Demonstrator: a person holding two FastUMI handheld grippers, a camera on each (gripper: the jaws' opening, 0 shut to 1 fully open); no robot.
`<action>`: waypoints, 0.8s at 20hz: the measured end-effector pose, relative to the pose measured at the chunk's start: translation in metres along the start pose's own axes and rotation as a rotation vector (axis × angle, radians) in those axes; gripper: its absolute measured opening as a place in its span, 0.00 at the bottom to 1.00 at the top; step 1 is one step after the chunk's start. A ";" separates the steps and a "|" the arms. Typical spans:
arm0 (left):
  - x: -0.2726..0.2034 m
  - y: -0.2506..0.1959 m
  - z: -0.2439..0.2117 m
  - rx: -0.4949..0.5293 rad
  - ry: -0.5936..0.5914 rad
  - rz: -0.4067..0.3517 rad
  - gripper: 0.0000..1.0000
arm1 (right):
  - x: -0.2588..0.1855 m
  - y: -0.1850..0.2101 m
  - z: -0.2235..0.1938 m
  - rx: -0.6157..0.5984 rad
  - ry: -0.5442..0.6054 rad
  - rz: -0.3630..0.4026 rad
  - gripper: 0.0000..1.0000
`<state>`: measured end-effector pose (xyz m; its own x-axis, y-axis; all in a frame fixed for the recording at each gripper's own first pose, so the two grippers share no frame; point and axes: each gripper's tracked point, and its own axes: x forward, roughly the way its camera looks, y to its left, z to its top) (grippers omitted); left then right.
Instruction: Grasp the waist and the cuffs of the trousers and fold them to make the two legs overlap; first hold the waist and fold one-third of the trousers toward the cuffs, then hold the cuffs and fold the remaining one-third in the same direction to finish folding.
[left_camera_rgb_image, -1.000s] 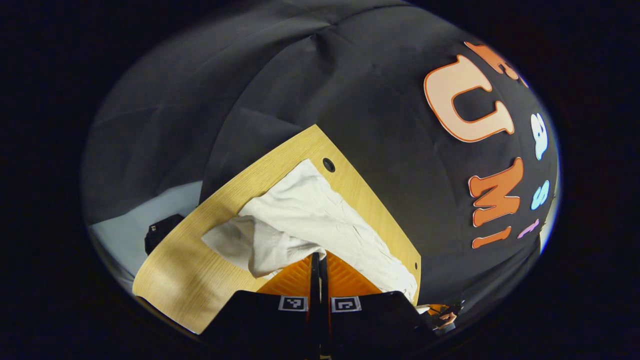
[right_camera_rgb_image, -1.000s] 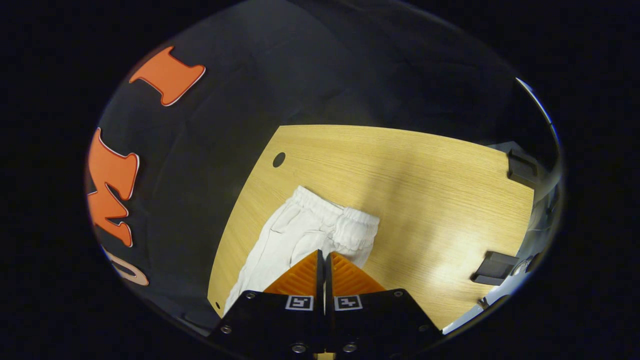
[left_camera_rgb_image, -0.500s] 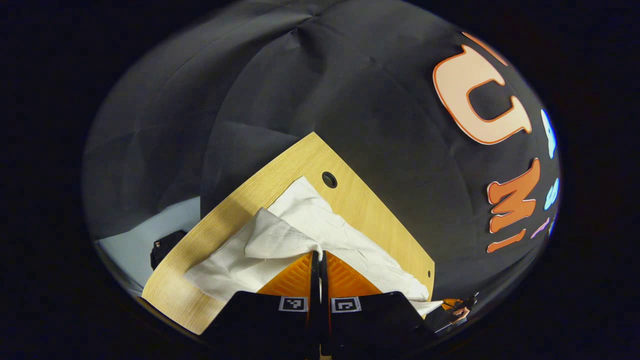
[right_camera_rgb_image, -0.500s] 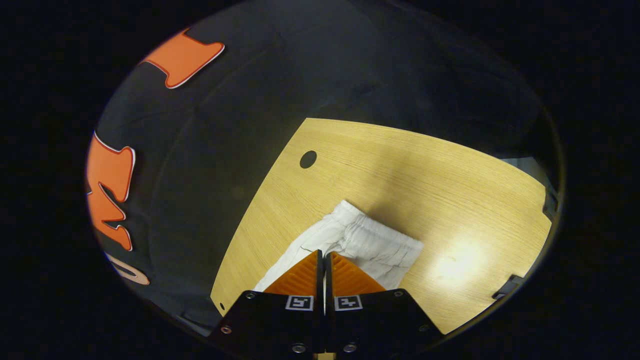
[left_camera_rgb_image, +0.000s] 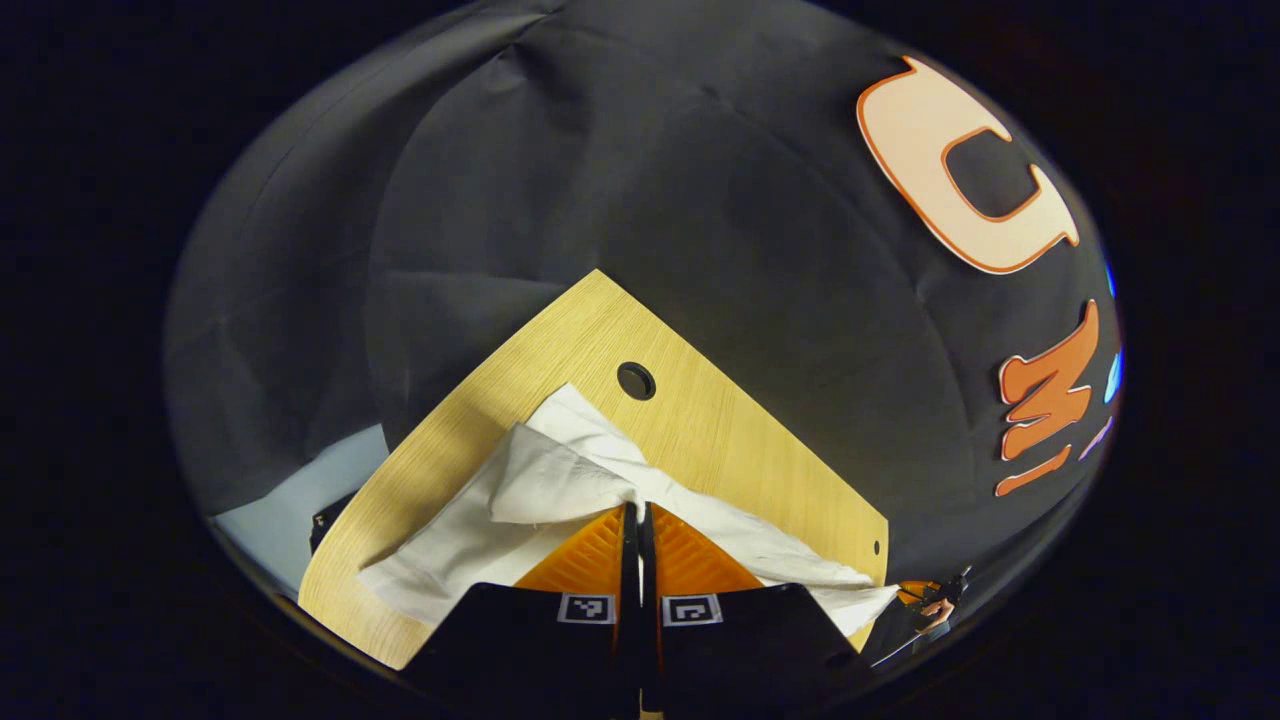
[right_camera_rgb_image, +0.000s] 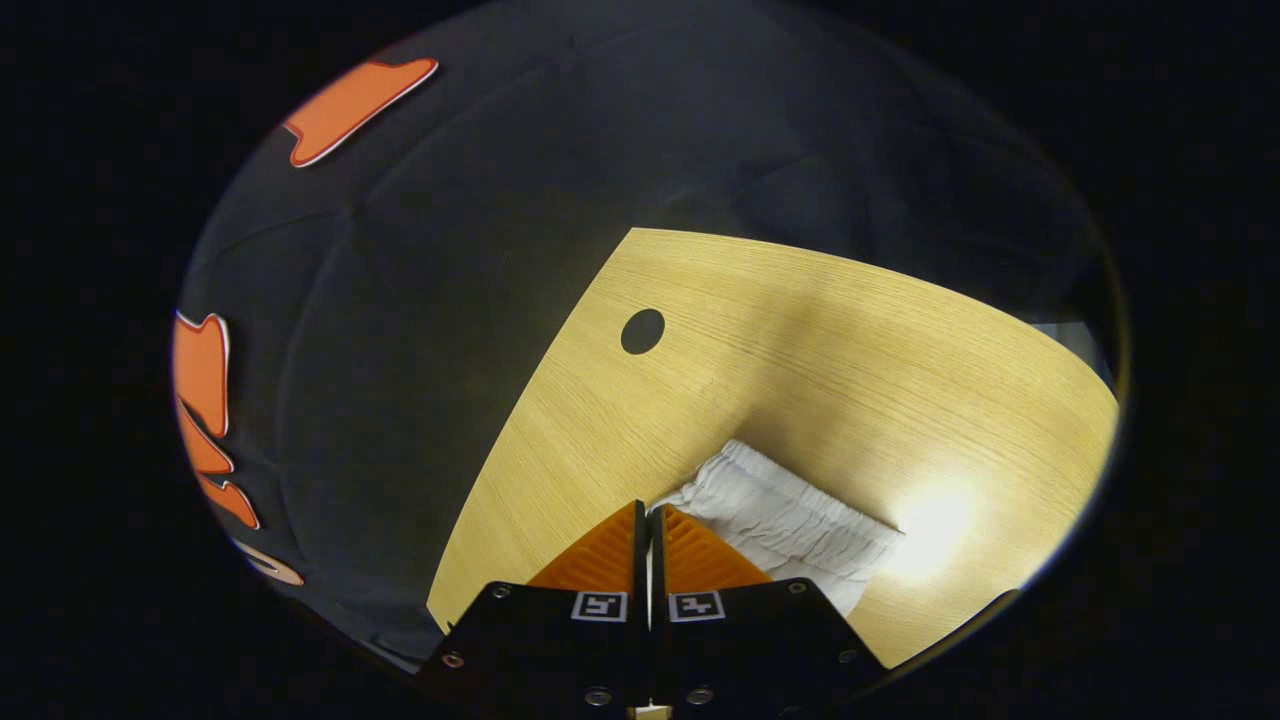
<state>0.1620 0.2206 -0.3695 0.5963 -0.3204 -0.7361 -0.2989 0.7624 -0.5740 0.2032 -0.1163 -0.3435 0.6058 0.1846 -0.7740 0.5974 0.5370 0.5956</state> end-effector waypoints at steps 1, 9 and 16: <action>0.005 -0.003 0.001 0.016 0.011 0.009 0.04 | 0.004 -0.001 0.001 0.002 0.006 -0.001 0.01; 0.054 -0.014 0.027 0.035 0.031 0.050 0.04 | 0.029 0.003 0.012 0.011 0.012 0.001 0.01; 0.079 0.003 0.008 0.075 0.093 0.169 0.22 | 0.040 0.006 0.004 -0.028 0.010 -0.007 0.02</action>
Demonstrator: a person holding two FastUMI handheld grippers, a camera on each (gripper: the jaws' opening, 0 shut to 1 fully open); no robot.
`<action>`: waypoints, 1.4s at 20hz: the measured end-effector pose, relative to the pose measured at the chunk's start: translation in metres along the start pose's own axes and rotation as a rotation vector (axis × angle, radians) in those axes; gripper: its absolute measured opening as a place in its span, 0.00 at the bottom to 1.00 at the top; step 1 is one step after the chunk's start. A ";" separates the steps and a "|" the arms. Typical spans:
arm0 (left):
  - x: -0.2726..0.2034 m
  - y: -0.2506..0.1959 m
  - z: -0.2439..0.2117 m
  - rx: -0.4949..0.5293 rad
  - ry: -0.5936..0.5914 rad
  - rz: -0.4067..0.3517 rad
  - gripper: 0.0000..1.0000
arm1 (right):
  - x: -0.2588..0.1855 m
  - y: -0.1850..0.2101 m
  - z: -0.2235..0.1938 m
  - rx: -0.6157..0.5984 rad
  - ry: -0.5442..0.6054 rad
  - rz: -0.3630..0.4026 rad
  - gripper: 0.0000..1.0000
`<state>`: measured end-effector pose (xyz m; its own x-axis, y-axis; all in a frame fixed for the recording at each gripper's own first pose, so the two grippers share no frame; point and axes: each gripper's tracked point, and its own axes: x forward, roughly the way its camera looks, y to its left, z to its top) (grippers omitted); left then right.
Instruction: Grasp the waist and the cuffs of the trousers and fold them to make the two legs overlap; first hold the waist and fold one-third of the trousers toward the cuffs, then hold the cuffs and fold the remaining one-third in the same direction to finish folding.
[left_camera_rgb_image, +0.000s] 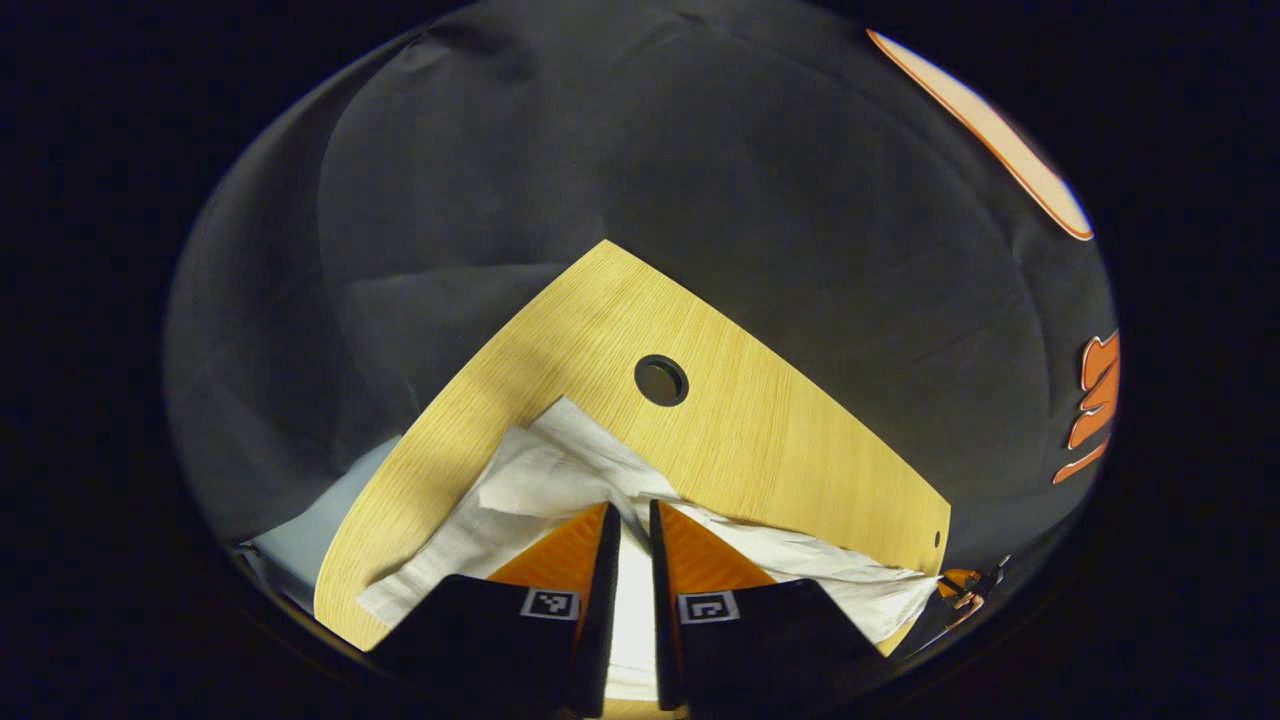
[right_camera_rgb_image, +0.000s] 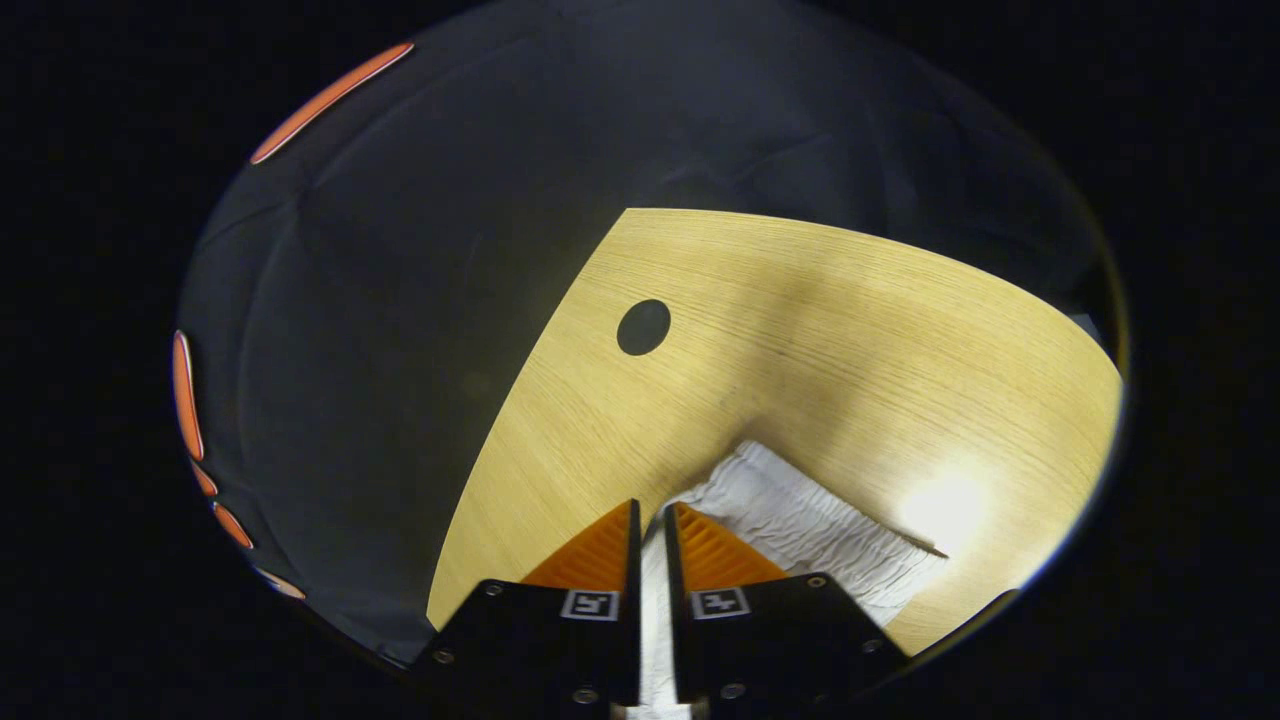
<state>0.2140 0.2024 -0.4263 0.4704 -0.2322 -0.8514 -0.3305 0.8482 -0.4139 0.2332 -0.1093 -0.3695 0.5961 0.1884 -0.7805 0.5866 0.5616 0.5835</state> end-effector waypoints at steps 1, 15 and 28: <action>-0.005 -0.001 0.000 0.006 0.004 0.004 0.25 | -0.004 -0.003 0.004 -0.023 -0.017 -0.005 0.28; -0.084 -0.062 -0.091 0.115 0.275 -0.071 1.00 | -0.065 -0.089 -0.039 -0.172 0.033 -0.133 0.86; -0.155 -0.010 -0.220 0.269 0.504 0.158 0.99 | -0.045 -0.115 -0.081 -0.178 0.118 -0.168 0.93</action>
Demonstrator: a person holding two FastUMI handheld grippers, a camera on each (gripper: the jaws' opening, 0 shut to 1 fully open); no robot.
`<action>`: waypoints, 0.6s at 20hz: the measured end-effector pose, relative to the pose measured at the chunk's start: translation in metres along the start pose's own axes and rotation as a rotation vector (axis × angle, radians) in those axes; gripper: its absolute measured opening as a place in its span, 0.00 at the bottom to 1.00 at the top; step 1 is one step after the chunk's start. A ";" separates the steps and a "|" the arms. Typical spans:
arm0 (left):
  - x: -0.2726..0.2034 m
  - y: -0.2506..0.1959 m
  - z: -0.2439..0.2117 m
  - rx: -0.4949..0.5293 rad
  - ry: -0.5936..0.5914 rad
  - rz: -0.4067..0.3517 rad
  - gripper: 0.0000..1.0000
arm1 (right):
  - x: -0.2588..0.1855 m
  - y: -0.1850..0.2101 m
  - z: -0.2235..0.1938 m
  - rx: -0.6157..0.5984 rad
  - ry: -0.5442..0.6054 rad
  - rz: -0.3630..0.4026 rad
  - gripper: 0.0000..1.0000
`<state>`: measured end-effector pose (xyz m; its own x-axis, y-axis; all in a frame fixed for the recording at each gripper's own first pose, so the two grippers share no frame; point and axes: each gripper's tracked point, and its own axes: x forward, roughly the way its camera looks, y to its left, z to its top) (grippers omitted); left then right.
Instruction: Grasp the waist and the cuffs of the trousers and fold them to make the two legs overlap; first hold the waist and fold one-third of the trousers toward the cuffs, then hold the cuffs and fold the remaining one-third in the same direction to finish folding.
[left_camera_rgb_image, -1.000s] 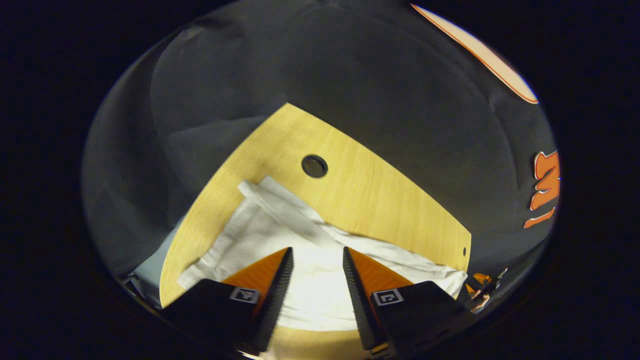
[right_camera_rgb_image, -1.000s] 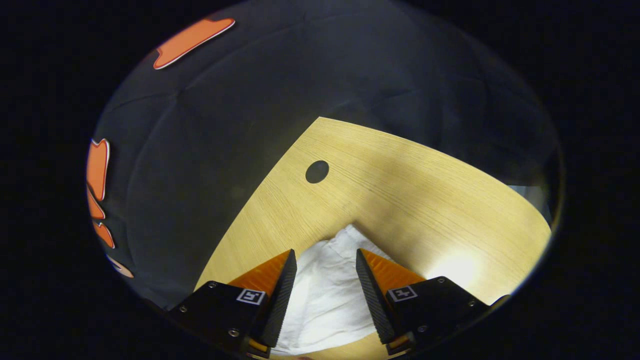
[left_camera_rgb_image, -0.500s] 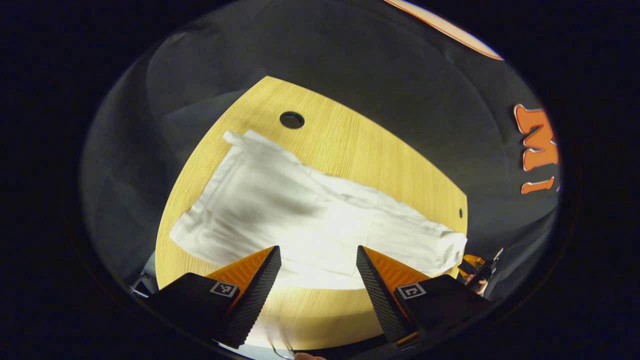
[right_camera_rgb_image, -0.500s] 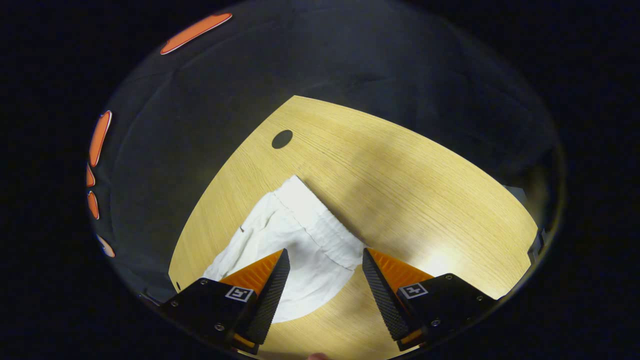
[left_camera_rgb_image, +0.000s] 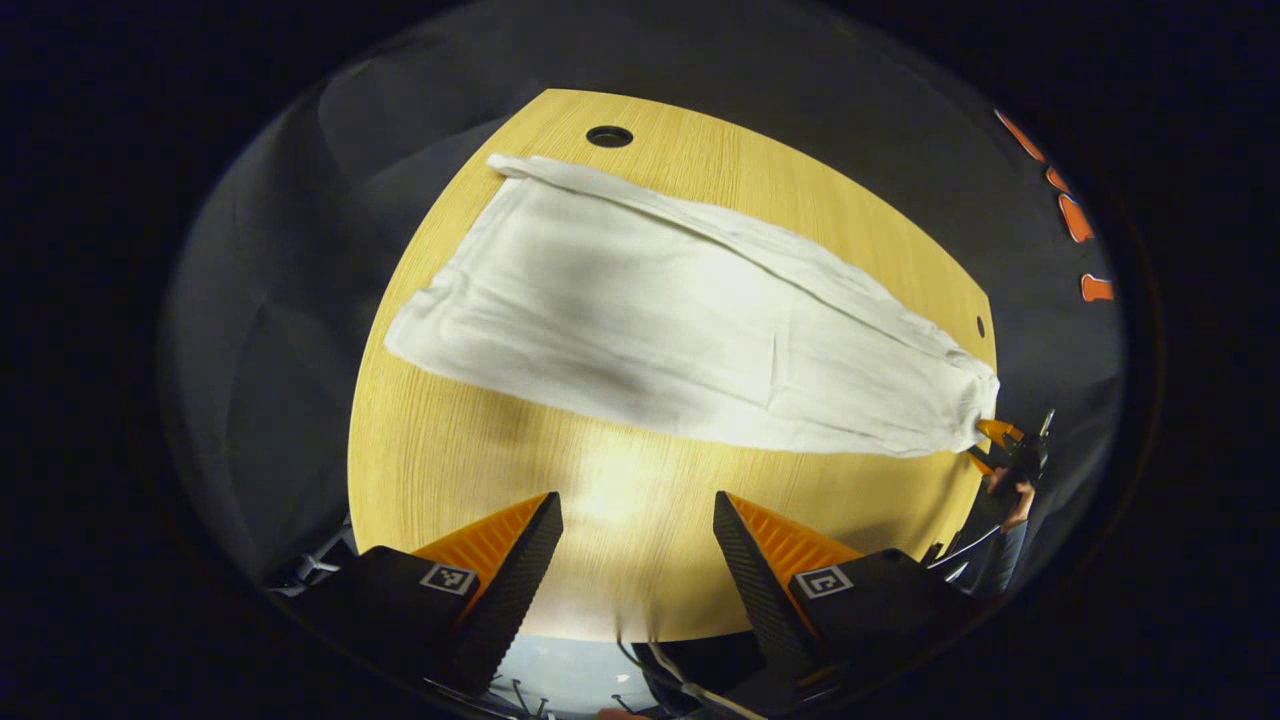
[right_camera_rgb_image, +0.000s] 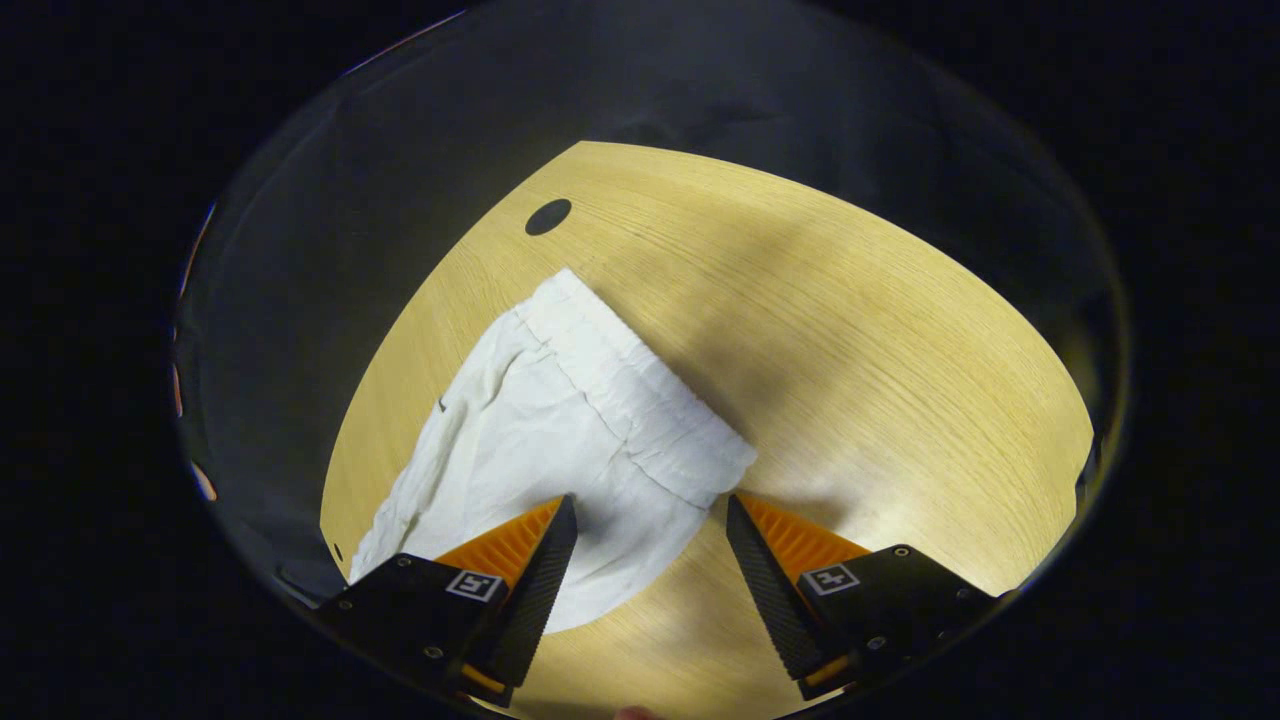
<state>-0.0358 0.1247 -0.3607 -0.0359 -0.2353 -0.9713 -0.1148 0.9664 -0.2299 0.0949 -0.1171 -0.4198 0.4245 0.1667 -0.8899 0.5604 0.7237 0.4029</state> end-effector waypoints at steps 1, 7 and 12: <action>-0.001 0.004 -0.009 0.020 0.006 0.029 0.99 | 0.001 0.002 0.003 0.010 -0.003 0.004 0.92; -0.015 0.020 -0.023 0.163 -0.078 0.252 0.99 | 0.001 -0.015 0.009 0.009 -0.048 -0.042 0.56; -0.013 -0.024 -0.017 0.133 -0.213 0.195 0.99 | 0.003 -0.008 0.011 0.050 -0.109 0.008 0.08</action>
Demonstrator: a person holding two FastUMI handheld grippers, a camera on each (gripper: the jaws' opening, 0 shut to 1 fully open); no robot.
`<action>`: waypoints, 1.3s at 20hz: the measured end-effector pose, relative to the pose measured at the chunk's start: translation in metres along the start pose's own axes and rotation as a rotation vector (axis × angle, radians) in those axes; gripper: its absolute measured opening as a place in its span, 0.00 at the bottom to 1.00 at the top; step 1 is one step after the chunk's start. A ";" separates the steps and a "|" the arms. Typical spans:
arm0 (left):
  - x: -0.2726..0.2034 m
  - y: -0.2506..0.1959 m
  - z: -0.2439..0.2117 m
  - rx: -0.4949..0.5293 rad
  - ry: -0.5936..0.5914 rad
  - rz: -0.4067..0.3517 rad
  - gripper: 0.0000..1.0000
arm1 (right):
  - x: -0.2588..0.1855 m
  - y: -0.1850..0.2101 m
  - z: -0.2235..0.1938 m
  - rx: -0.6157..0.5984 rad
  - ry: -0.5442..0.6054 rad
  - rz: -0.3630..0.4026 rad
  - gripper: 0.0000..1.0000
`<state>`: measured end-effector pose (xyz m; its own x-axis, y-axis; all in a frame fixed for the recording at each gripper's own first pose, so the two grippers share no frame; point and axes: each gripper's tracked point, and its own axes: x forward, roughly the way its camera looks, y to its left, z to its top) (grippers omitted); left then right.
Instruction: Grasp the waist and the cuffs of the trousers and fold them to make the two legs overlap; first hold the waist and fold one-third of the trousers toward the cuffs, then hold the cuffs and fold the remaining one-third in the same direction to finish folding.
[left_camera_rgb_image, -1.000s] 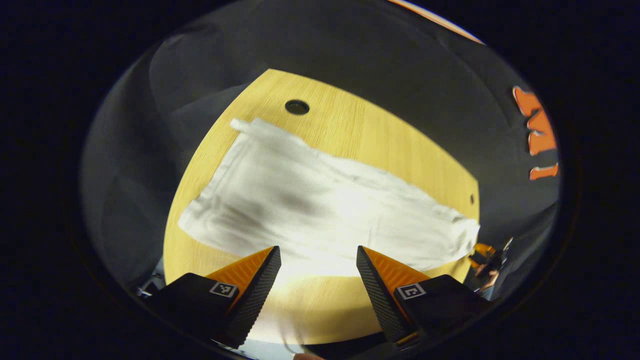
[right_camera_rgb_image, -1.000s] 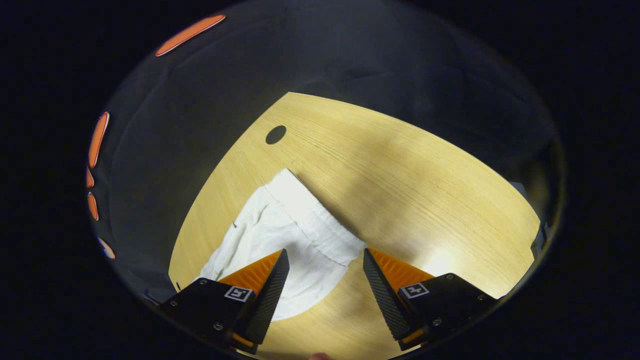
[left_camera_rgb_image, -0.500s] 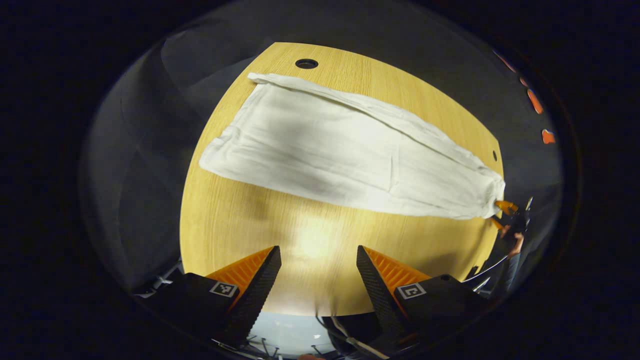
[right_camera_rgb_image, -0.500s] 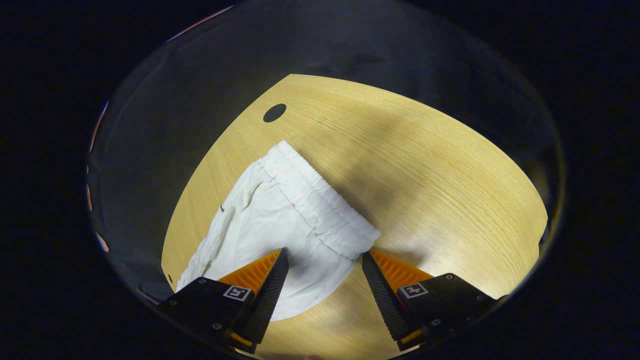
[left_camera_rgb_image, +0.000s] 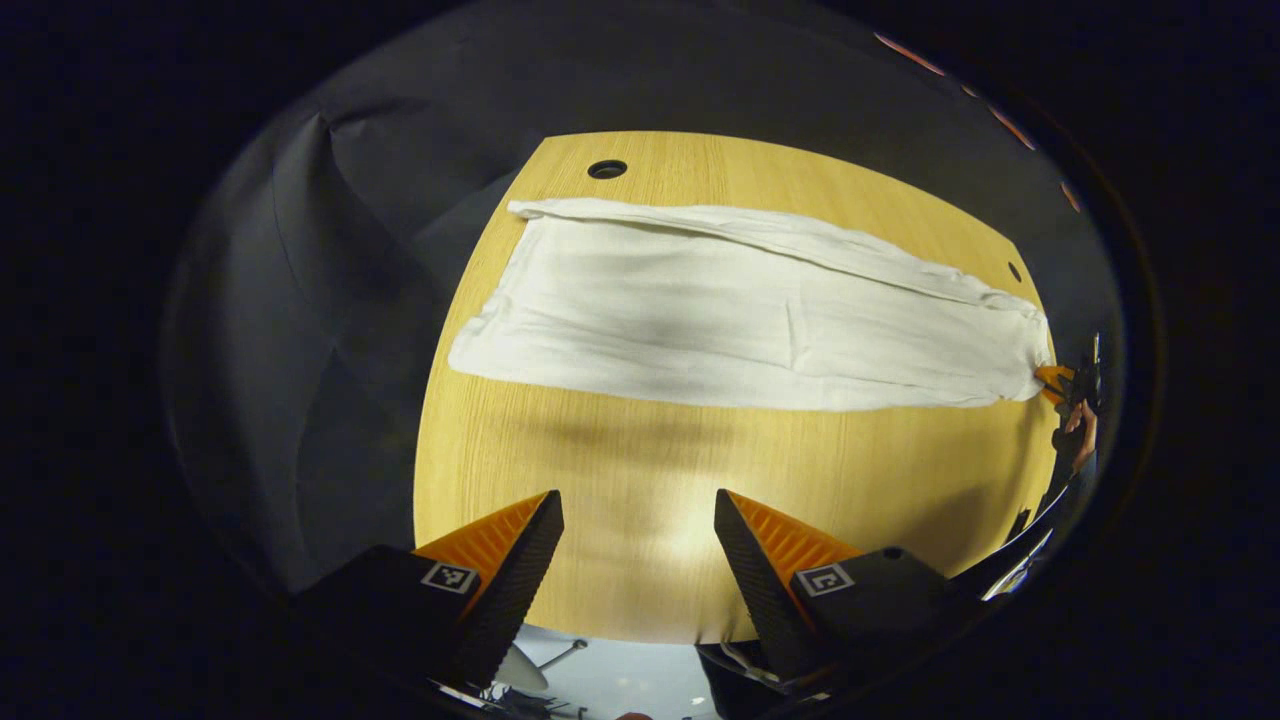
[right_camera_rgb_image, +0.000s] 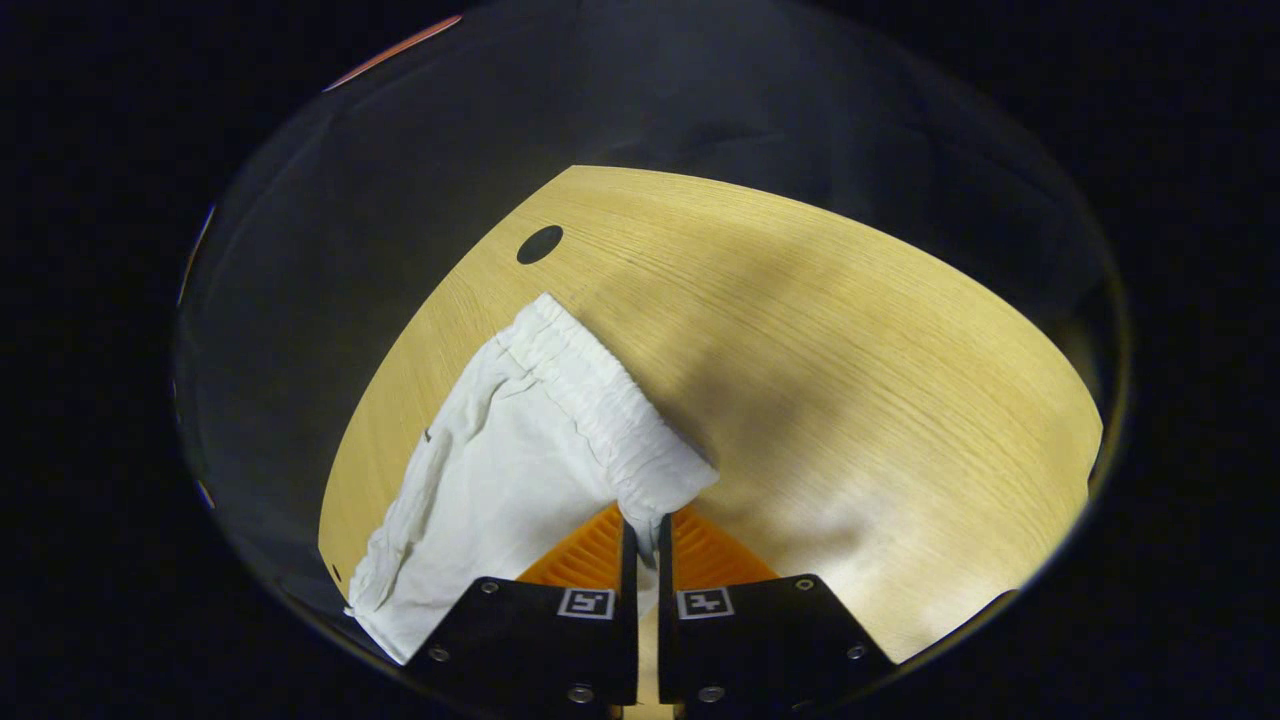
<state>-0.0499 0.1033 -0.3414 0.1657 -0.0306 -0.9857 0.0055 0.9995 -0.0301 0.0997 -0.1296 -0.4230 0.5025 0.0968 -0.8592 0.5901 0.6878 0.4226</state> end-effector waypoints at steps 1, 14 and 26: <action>0.000 -0.008 0.006 -0.012 -0.037 -0.011 0.99 | -0.004 0.002 0.003 -0.009 -0.030 0.014 0.06; -0.068 -0.019 0.134 0.054 -0.579 0.114 1.00 | -0.141 0.098 0.032 -0.301 -0.322 0.121 0.05; -0.054 -0.005 0.144 0.005 -0.640 0.083 1.00 | -0.258 0.235 -0.011 -0.727 -0.424 0.276 0.05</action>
<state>0.0831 0.1001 -0.2641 0.7209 0.0511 -0.6911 -0.0282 0.9986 0.0444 0.1021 0.0144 -0.1056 0.8445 0.1514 -0.5137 -0.0619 0.9804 0.1872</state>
